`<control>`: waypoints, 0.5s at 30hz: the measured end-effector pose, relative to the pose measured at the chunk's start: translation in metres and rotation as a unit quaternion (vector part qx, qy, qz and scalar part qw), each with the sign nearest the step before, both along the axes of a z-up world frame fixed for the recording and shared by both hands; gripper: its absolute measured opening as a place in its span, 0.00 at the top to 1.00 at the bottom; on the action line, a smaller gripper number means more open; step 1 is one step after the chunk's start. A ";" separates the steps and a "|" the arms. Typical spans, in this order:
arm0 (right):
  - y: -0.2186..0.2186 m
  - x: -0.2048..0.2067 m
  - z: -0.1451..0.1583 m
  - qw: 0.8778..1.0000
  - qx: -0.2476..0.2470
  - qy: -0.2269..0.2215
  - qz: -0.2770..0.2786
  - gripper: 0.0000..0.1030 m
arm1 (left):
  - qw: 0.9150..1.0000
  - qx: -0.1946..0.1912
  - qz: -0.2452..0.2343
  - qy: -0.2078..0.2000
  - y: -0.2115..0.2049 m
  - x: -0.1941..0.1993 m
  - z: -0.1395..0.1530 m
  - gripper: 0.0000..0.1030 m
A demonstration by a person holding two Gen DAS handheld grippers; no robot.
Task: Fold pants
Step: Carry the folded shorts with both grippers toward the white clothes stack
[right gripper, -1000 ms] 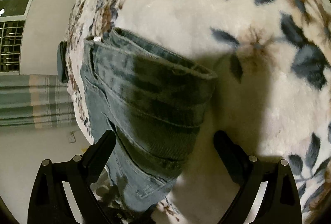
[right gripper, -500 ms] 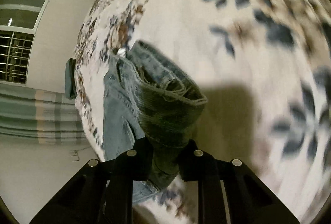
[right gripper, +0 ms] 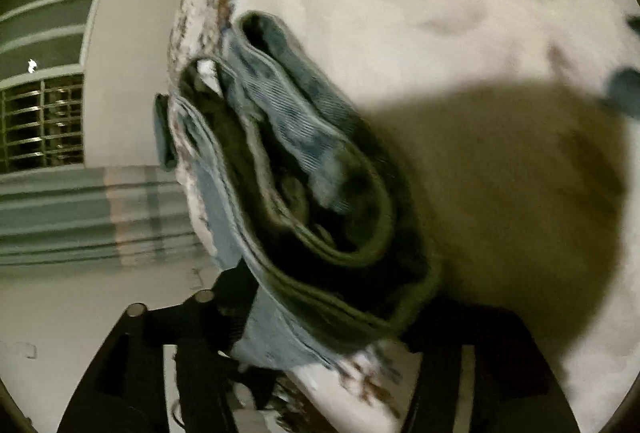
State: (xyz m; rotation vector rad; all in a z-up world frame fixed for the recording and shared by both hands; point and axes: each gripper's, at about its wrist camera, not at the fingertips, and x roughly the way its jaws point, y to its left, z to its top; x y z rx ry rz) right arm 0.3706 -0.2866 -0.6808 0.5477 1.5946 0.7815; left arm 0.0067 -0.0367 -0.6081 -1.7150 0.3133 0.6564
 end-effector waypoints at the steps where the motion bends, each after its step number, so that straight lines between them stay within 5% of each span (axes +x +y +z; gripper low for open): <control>1: 0.005 0.000 0.001 1.000 0.007 -0.003 -0.008 0.30 | 1.000 0.002 0.002 0.000 0.001 0.004 0.001 0.59; 4: 0.014 -0.002 0.000 1.000 0.002 -0.011 -0.029 0.30 | 1.000 0.007 0.009 0.005 0.008 0.003 0.000 0.60; 5: 0.015 -0.003 0.000 0.999 -0.005 -0.014 -0.043 0.36 | 1.000 0.011 0.009 0.008 0.011 0.005 0.000 0.62; 6: 0.015 -0.005 0.001 0.998 -0.021 -0.017 -0.056 0.54 | 1.000 0.018 0.008 0.012 0.012 0.007 0.003 0.64; 9: 0.016 -0.010 0.008 0.996 -0.034 -0.016 -0.076 0.66 | 0.999 0.031 -0.005 0.029 0.019 0.014 0.012 0.79; 15: 0.033 -0.018 0.069 0.995 -0.056 -0.053 -0.060 0.73 | 0.994 0.074 -0.058 0.055 0.031 0.030 0.073 0.81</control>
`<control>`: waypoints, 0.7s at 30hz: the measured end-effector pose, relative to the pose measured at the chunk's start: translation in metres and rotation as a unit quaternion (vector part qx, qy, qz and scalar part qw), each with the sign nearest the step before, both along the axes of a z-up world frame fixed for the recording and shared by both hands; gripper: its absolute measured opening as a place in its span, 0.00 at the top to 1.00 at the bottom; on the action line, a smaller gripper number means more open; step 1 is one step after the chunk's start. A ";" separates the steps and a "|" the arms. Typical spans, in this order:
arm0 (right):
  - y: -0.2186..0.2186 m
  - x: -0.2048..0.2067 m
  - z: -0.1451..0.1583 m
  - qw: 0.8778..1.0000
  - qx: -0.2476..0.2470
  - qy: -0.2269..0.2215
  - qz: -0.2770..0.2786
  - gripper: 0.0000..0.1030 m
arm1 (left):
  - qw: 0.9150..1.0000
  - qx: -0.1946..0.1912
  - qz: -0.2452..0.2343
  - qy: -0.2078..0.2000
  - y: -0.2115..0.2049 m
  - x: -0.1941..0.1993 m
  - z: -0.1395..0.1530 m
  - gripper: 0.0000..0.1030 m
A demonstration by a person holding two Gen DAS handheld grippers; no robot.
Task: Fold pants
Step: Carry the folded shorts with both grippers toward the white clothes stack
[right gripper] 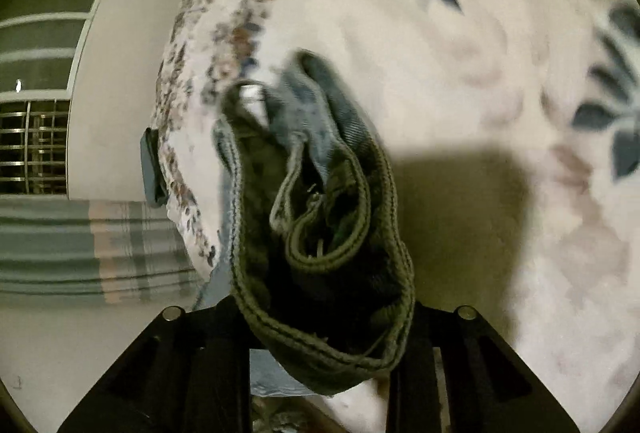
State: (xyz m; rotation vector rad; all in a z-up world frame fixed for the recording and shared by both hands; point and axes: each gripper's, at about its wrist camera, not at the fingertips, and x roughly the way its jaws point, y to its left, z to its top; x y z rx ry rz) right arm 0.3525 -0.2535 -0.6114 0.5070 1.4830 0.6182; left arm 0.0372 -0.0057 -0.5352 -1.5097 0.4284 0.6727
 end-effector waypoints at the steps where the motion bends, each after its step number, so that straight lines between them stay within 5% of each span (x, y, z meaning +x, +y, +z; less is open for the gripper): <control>1: 0.002 0.000 0.015 1.000 0.001 -0.002 -0.002 0.73 | 1.000 0.006 -0.017 0.002 0.002 0.006 0.017 0.81; 6: -0.015 0.017 0.087 1.000 0.006 -0.007 -0.019 0.74 | 0.996 0.028 -0.084 0.012 0.014 0.046 0.095 0.81; 12: -0.054 0.057 0.204 0.995 0.035 -0.048 -0.086 0.74 | 0.985 0.038 -0.166 -0.039 0.027 0.140 0.190 0.81; 17: -0.072 0.116 0.312 0.976 0.066 -0.113 -0.176 0.74 | 0.962 0.042 -0.241 -0.124 0.037 0.263 0.268 0.82; 21: -0.088 0.180 0.374 0.951 0.087 -0.169 -0.244 0.74 | 0.932 0.051 -0.309 -0.183 0.044 0.380 0.315 0.82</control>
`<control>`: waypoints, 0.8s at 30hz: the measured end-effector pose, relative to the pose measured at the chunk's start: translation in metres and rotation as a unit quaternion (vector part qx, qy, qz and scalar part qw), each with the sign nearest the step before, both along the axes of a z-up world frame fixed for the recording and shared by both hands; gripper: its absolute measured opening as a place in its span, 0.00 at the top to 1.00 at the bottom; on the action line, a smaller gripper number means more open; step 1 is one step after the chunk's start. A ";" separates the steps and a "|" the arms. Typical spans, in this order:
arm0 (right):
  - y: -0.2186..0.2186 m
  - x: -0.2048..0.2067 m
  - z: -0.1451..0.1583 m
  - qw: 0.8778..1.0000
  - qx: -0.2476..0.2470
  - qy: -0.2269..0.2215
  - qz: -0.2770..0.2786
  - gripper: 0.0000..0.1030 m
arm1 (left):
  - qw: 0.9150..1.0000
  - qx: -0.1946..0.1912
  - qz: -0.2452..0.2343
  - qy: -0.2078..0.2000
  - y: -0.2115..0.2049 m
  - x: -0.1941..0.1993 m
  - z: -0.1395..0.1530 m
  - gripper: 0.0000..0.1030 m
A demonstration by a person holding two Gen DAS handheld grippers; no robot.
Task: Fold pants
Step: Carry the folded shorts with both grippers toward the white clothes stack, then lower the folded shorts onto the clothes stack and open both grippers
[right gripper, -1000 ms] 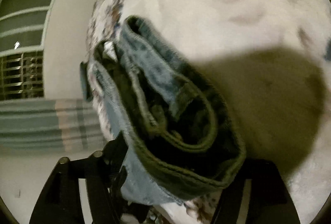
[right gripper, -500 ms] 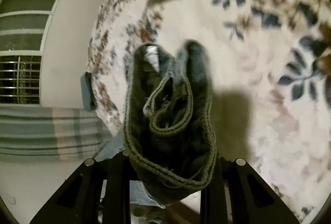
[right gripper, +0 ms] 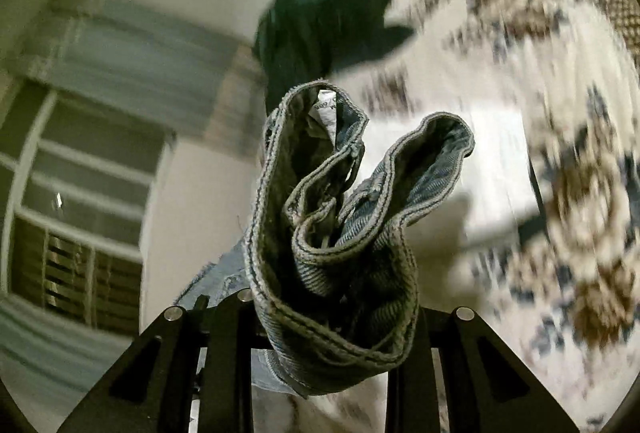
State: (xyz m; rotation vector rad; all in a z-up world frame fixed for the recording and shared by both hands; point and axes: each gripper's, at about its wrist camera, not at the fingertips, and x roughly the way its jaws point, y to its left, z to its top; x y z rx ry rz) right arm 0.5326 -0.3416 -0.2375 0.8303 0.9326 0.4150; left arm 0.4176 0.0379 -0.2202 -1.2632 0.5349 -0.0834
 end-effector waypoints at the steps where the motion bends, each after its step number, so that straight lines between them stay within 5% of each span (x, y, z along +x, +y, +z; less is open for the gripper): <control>1: -0.004 0.019 0.008 1.000 0.003 -0.013 -0.020 0.74 | 1.000 0.009 -0.017 -0.011 -0.001 0.028 0.006 0.82; 5: -0.019 0.078 -0.003 0.996 0.005 -0.030 -0.079 0.74 | 0.996 0.023 -0.083 -0.018 -0.010 0.121 -0.017 0.81; 8: -0.037 0.105 -0.054 0.993 0.007 -0.015 -0.116 0.74 | 0.990 0.044 -0.132 0.007 -0.022 0.170 -0.070 0.81; 13: -0.046 0.103 -0.176 0.988 0.014 0.066 -0.142 0.74 | 0.975 0.076 -0.185 0.098 -0.024 0.187 -0.173 0.81; 16: -0.044 0.095 -0.215 0.985 0.028 0.085 -0.147 0.74 | 0.969 0.070 -0.196 0.130 -0.016 0.176 -0.205 0.80; 21: -0.041 0.095 -0.230 0.985 0.032 0.094 -0.144 0.71 | 0.956 0.097 -0.238 0.141 -0.019 0.167 -0.208 0.74; 24: -0.041 0.103 -0.238 0.984 0.020 0.115 -0.137 0.62 | 0.938 0.141 -0.271 0.161 -0.029 0.178 -0.196 0.71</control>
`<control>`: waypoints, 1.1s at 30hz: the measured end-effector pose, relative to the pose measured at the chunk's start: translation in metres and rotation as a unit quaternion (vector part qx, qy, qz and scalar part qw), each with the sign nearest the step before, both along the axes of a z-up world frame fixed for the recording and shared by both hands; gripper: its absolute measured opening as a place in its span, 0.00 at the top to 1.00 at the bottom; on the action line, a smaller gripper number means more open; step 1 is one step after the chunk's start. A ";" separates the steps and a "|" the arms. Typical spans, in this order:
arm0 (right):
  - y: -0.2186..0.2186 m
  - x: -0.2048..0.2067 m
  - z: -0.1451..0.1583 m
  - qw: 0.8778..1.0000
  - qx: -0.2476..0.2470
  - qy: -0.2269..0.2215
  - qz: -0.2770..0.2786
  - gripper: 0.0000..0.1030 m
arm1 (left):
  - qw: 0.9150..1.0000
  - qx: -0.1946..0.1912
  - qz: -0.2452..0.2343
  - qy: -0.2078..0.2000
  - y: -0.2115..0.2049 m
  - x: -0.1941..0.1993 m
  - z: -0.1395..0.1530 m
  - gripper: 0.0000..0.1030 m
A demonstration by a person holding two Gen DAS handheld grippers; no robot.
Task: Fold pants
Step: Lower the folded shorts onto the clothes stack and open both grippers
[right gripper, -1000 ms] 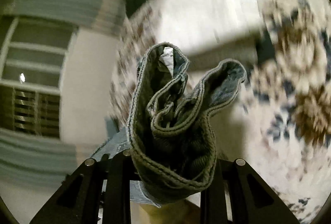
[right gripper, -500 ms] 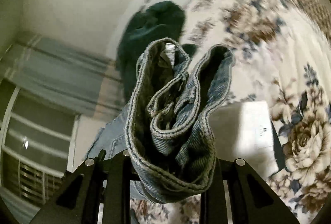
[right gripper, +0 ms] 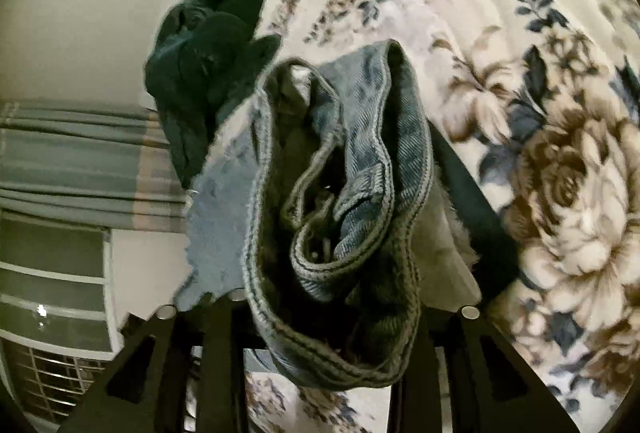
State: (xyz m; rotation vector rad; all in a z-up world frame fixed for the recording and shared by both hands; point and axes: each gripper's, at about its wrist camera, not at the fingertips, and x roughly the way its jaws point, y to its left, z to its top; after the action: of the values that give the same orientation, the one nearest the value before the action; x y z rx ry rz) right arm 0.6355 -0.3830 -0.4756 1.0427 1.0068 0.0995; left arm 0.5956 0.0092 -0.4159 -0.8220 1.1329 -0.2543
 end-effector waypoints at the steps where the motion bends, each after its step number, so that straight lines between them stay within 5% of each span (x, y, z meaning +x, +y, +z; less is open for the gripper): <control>1: -0.001 -0.001 -0.001 1.000 0.003 0.011 0.003 0.59 | 1.000 0.016 -0.008 0.003 -0.004 0.002 0.006 0.69; 4: 0.000 -0.002 -0.002 0.999 -0.017 0.030 0.003 0.55 | 0.998 0.059 -0.026 -0.003 -0.009 0.001 0.020 0.55; 6: 0.003 -0.004 0.002 0.998 -0.047 0.035 0.009 0.53 | 0.996 0.084 -0.033 -0.013 -0.012 -0.002 0.029 0.23; 8: 0.007 -0.007 0.006 0.996 -0.072 0.042 0.013 0.53 | 0.991 0.130 -0.039 -0.019 -0.013 0.000 0.035 0.09; 13: 0.011 -0.027 0.027 0.981 -0.178 0.067 0.024 0.45 | 0.972 0.228 -0.049 -0.010 -0.012 -0.007 0.041 0.09; 17: 0.033 -0.035 0.062 0.938 -0.331 0.093 0.048 0.09 | 0.944 0.322 -0.072 -0.016 -0.026 -0.023 0.056 0.09; 20: 0.048 -0.051 0.093 0.911 -0.398 0.090 0.056 0.06 | 0.921 0.378 -0.086 -0.033 -0.040 -0.039 0.074 0.09; 26: 0.072 -0.092 0.160 0.888 -0.454 0.055 0.050 0.00 | 0.898 0.423 -0.098 -0.070 -0.062 -0.081 0.133 0.09; 33: 0.099 -0.170 0.261 0.880 -0.473 -0.010 0.041 0.00 | 0.887 0.435 -0.094 -0.123 -0.082 -0.144 0.218 0.09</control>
State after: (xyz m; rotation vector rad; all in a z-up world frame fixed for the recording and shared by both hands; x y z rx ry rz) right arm 0.4655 -0.2839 -0.2150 0.0955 0.9133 -0.2960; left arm 0.4513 -0.0730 -0.1976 0.1208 0.9440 0.0118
